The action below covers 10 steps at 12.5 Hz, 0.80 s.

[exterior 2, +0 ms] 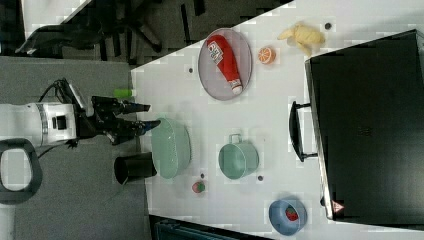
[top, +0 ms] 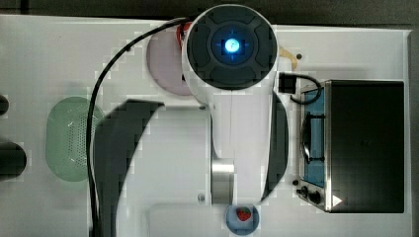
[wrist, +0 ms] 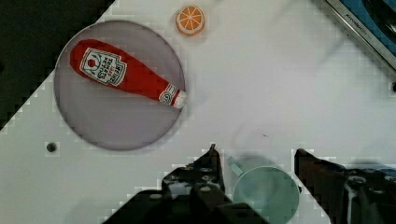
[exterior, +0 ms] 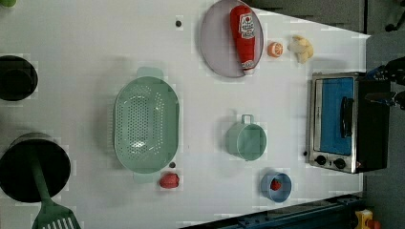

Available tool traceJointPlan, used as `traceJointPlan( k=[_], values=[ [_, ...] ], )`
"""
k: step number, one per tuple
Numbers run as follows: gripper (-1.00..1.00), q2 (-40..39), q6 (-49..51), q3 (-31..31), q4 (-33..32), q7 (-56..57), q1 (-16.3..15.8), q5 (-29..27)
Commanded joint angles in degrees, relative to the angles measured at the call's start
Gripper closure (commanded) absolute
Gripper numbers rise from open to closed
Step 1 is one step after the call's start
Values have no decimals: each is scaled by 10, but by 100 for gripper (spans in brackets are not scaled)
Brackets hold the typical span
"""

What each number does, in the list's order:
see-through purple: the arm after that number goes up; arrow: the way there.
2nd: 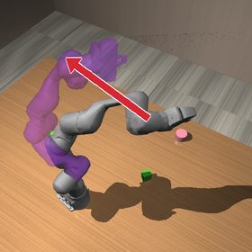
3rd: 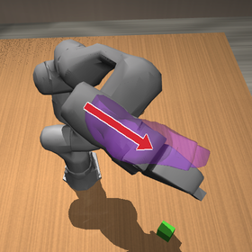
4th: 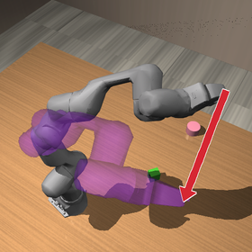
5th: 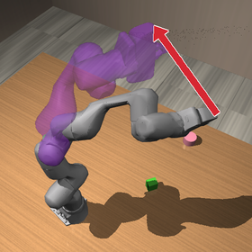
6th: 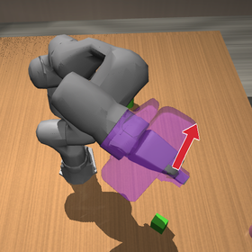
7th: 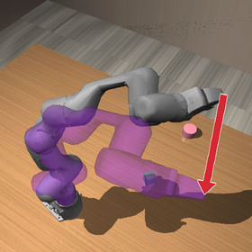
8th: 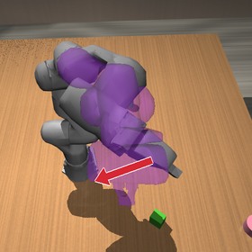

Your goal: Flap open oven.

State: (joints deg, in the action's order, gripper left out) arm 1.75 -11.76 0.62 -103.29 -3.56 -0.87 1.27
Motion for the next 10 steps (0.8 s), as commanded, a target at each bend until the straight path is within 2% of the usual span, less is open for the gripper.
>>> traceJointPlan(
  k=[1,3,6,7,10],
  values=[
    [-59,209,73,13,-137,-28,15,-8],
    [-100,209,73,13,-137,-28,15,-8],
    [-100,209,73,13,-137,-28,15,-8],
    [-90,209,73,13,-137,-28,15,-8],
    [-15,209,73,14,-138,-28,17,-7]
  ],
)
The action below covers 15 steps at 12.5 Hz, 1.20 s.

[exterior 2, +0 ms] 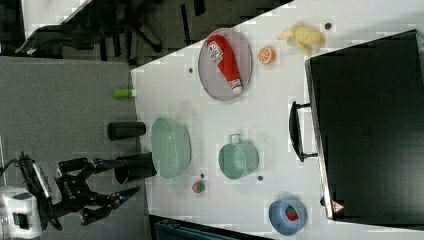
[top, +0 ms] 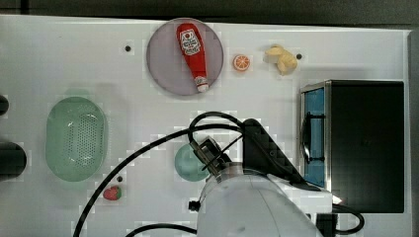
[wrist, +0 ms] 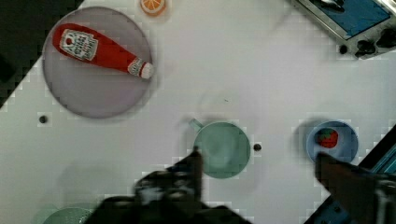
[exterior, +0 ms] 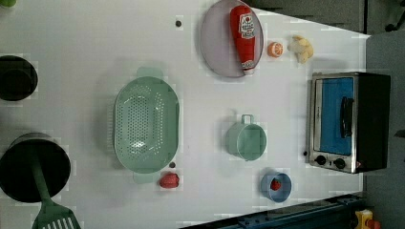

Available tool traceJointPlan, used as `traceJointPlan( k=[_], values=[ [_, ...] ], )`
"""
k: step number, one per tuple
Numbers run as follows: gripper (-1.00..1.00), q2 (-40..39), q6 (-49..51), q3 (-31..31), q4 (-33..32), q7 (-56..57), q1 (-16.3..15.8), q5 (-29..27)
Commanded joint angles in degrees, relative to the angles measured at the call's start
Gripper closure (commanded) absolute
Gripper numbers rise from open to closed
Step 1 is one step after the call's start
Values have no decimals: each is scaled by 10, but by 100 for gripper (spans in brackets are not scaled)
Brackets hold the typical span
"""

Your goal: Flap open oven.

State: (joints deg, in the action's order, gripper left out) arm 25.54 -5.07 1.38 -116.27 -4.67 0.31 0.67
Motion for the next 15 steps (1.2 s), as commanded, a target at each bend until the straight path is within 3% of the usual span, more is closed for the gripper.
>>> traceJointPlan(
  k=[1,3,4,8,15],
  values=[
    [9,-29,6,8,-8,-17,7,-1],
    [55,-29,6,11,-13,-16,11,-1],
    [65,-30,4,16,-15,-15,13,1],
    [65,-40,-19,45,-41,85,20,11],
    [65,-80,-125,132,-82,450,46,38]
  ],
)
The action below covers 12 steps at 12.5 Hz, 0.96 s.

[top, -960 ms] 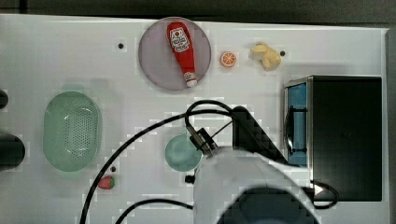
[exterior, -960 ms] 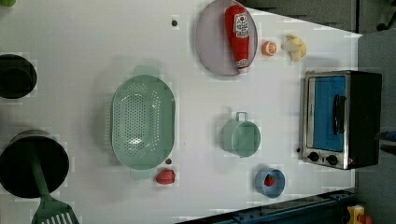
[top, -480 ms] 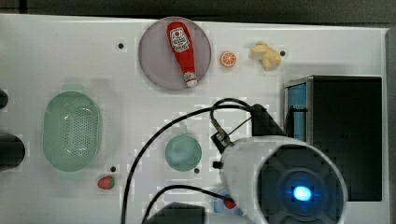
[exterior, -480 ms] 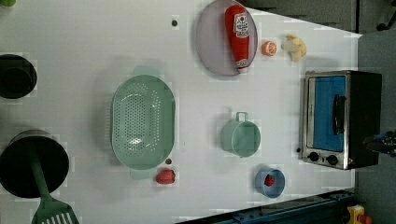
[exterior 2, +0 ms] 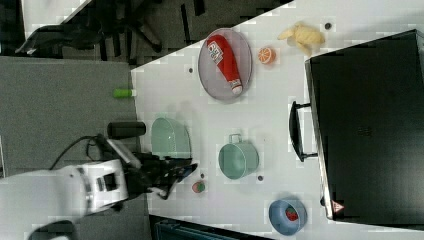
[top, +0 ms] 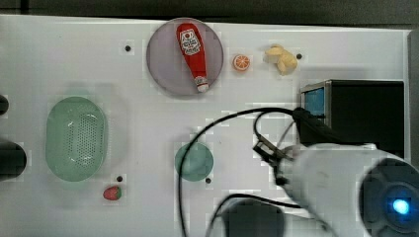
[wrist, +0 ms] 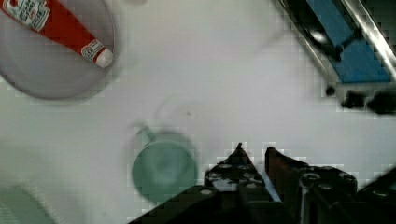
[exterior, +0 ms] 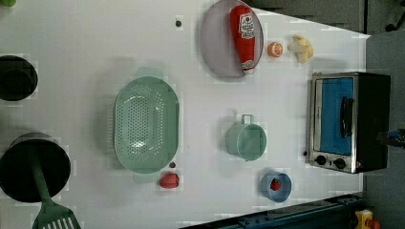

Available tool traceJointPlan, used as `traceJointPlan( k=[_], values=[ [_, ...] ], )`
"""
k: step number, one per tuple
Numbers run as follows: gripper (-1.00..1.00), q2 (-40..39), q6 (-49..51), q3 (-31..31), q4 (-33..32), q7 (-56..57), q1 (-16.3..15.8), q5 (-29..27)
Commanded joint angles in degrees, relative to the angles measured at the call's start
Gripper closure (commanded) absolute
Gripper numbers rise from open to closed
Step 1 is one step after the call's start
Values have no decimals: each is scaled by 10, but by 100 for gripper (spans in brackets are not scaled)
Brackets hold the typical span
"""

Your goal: Flap open oven.

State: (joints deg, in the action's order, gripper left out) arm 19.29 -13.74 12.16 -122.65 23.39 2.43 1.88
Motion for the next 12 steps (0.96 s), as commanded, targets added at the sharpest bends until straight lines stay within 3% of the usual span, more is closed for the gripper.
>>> traceJointPlan(
  k=[1,8,12],
  values=[
    [65,-27,-61,36,-23,213,28,40],
    [65,-133,-231,107,-39,429,36,56],
    [65,-196,-287,121,-40,442,36,55]
  ],
)
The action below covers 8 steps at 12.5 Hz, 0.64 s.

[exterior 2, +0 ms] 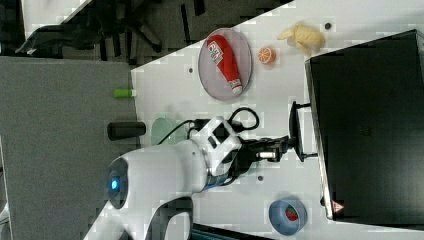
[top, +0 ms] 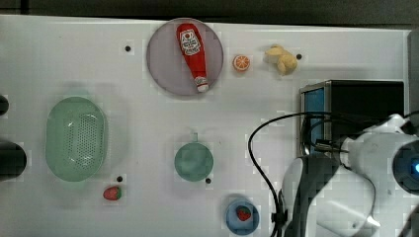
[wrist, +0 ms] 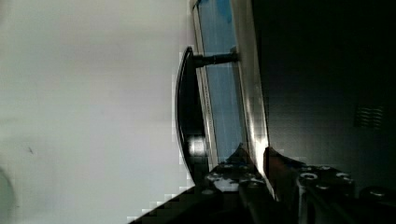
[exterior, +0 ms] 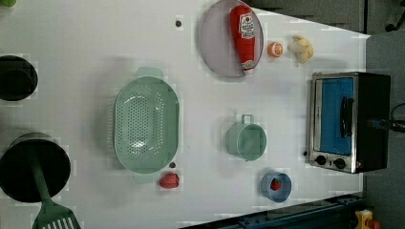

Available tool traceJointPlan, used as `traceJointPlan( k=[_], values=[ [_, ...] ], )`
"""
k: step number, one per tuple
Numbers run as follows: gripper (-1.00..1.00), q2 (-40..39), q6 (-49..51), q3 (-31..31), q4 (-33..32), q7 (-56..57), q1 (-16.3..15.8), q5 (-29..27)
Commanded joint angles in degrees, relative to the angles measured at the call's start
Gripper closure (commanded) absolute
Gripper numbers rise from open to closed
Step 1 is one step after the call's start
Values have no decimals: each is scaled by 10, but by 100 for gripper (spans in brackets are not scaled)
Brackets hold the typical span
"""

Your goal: Flap open oven.

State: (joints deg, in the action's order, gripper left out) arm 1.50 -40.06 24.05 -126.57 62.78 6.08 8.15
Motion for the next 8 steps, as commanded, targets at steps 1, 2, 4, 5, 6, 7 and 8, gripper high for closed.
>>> traceJointPlan(
  k=[1,2,4,5,6,7,8],
  values=[
    [65,-30,-35,2,-2,48,-1,-9],
    [65,-41,-46,1,-5,48,-1,-11],
    [65,-59,-67,-1,-8,48,-2,-12],
    [65,-67,-73,-3,-9,48,-2,-12],
    [65,-72,-73,-5,-10,47,-2,-13],
    [65,-76,-73,-5,-12,44,-2,-13],
    [65,-79,-73,-6,-14,44,-2,-13]
  ],
)
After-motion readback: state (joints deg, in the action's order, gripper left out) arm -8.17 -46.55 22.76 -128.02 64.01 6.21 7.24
